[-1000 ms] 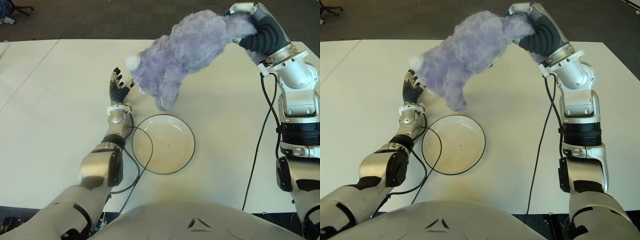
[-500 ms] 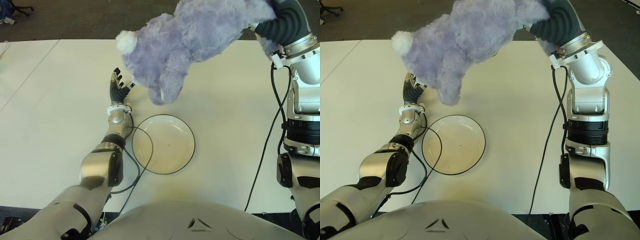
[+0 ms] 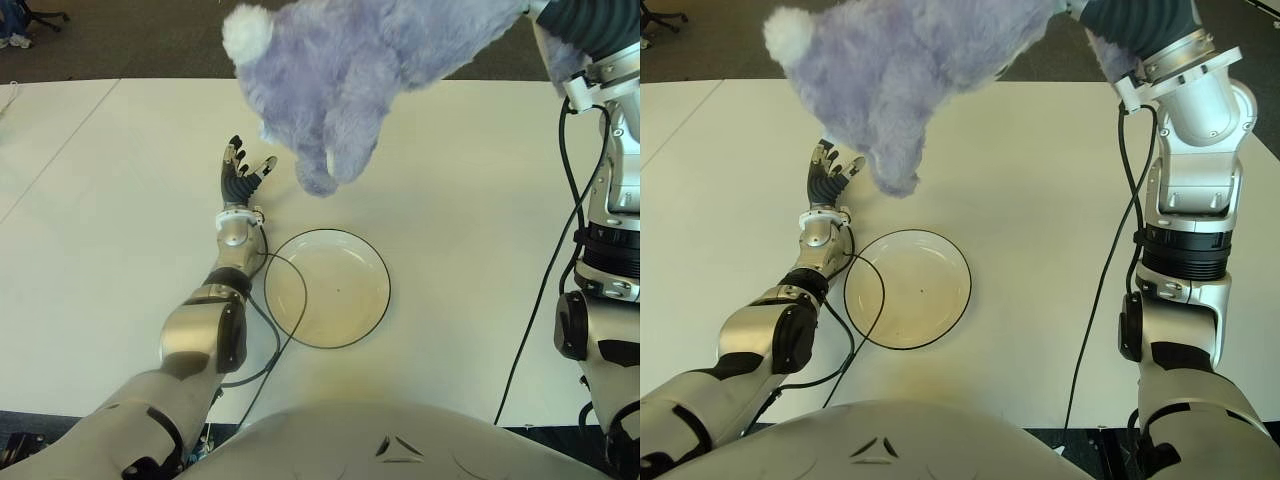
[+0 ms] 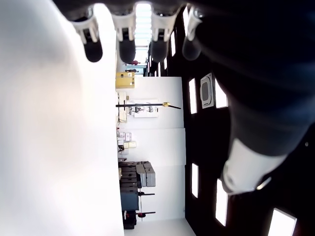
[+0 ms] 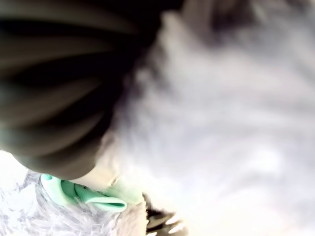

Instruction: Put the doll into the plate.

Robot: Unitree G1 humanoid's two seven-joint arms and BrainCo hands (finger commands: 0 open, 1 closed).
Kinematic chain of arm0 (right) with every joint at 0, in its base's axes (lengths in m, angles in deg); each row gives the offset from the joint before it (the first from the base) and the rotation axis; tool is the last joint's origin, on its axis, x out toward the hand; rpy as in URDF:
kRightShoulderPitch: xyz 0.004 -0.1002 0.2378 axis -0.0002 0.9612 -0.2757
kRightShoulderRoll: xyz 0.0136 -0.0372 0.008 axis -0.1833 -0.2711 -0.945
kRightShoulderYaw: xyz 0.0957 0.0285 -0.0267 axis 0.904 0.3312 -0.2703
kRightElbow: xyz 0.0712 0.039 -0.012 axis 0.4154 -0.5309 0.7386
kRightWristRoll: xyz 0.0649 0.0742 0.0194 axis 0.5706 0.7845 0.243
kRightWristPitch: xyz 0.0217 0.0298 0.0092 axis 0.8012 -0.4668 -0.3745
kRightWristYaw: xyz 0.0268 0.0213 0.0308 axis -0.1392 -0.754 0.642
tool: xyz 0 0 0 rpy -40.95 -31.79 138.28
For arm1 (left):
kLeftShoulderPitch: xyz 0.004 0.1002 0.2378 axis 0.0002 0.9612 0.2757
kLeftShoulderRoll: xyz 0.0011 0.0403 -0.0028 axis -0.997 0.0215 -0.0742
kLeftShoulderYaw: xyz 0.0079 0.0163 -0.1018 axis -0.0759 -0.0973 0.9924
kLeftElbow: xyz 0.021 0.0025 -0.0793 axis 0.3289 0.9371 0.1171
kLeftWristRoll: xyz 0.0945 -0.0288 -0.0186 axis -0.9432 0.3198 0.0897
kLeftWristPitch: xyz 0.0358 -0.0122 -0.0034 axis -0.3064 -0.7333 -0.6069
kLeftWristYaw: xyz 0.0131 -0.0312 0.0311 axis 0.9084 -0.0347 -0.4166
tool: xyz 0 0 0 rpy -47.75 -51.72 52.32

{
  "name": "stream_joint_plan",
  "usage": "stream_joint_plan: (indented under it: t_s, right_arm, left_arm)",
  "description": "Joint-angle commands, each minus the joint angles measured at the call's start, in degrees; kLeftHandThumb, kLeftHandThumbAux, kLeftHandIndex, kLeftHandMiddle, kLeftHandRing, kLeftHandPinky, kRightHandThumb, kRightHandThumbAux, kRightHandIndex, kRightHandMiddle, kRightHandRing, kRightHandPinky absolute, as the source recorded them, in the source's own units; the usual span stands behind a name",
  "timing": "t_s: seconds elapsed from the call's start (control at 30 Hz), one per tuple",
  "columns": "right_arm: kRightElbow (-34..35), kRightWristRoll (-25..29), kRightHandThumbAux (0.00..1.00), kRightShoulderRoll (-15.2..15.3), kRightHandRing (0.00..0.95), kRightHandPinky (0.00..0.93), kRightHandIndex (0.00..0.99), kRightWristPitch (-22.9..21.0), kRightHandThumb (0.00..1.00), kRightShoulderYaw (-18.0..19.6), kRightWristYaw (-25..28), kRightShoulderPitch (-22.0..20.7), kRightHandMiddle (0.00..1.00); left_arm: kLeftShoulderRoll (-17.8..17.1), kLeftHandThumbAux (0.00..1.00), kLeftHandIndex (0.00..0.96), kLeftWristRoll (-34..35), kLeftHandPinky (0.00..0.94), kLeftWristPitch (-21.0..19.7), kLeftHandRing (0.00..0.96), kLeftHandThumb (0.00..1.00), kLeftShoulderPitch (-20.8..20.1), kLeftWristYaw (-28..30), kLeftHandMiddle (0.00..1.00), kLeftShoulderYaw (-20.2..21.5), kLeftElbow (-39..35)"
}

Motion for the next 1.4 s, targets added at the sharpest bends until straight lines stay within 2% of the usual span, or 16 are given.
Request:
stream_joint_plan:
  t_s: [0.03, 0.13, 0.3, 0.33, 0.37, 0.47, 0.73, 0.87, 0.97, 1.27, 1.4]
  right_arm:
    - [1.4, -0.9, 0.716, 1.0, 0.841, 0.835, 0.437, -1.4, 0.687, 1.0, -1.6, -2.4, 0.811]
    - [2.1, -2.2, 0.715, 2.2, 0.841, 0.839, 0.437, -2.1, 0.684, 0.4, -1.1, -2.9, 0.811]
    - [1.4, -4.7, 0.715, 3.3, 0.845, 0.85, 0.437, 0.8, 0.683, -0.1, -1.8, -2.2, 0.823]
    - [1.2, -4.9, 0.635, 3.3, 0.859, 0.865, 0.666, 1.3, 0.355, -0.1, -2.0, -2.0, 0.839]
    - [1.1, -5.0, 0.615, 3.3, 0.862, 0.869, 0.725, 1.6, 0.266, -0.1, -2.0, -1.9, 0.843]
    - [0.7, -5.6, 0.579, 3.2, 0.867, 0.871, 0.755, 4.0, 0.196, -0.1, -2.5, 0.4, 0.849]
    - [2.1, -8.0, 0.584, 2.0, 0.87, 0.864, 0.763, 7.8, 0.172, -1.0, -4.8, 5.2, 0.853]
    - [4.4, -6.9, 0.649, 0.1, 0.866, 0.857, 0.755, 10.0, 0.2, -1.7, -5.1, 9.7, 0.853]
    - [7.3, -4.0, 0.687, -0.2, 0.863, 0.849, 0.744, 8.4, 0.228, -1.1, -3.3, 12.6, 0.85]
    - [10.5, 1.5, 0.736, 0.5, 0.862, 0.855, 0.731, 5.4, 0.259, -0.3, 1.4, 15.9, 0.85]
    - [10.7, 5.0, 0.755, 0.4, 0.867, 0.862, 0.73, 5.8, 0.284, 0.0, 4.2, 20.6, 0.854]
  left_arm:
    - [3.3, 0.77, 0.048, -0.1, 0.071, -5.8, 0.053, 0.055, 8.3, -0.7, 0.058, -0.4, 5.7]
    - [3.4, 0.77, 0.045, -0.2, 0.086, -5.8, 0.053, 0.055, 8.3, -1.0, 0.058, -0.5, 5.7]
    - [3.8, 0.768, 0.051, 0.7, 0.091, -5.2, 0.055, 0.059, 8.2, -0.6, 0.058, 0.3, 5.7]
    - [3.9, 0.767, 0.052, 0.8, 0.092, -5.1, 0.055, 0.061, 8.2, -0.5, 0.057, 0.4, 5.7]
    - [3.9, 0.766, 0.052, 0.9, 0.092, -5.0, 0.055, 0.063, 8.3, -0.4, 0.057, 0.4, 5.7]
    - [4.0, 0.767, 0.049, 0.8, 0.089, -5.4, 0.051, 0.064, 8.2, -0.1, 0.052, 0.5, 5.8]
    - [3.8, 0.777, 0.047, 0.0, 0.098, -6.1, 0.053, 0.04, 8.2, -0.7, 0.051, -0.1, 5.8]
    - [3.7, 0.806, 0.043, -0.3, 0.11, -6.2, 0.059, 0.014, 8.3, -0.9, 0.055, -0.3, 5.8]
    - [3.7, 0.816, 0.037, -0.4, 0.111, -6.2, 0.06, 0.0, 8.2, -0.8, 0.052, -0.5, 5.8]
    - [3.8, 0.805, 0.029, -0.6, 0.111, -6.1, 0.057, 0.0, 8.3, -1.2, 0.046, -0.8, 5.7]
    - [3.8, 0.793, 0.029, -0.2, 0.109, -6.6, 0.062, 0.0, 8.2, -1.0, 0.051, -0.8, 5.8]
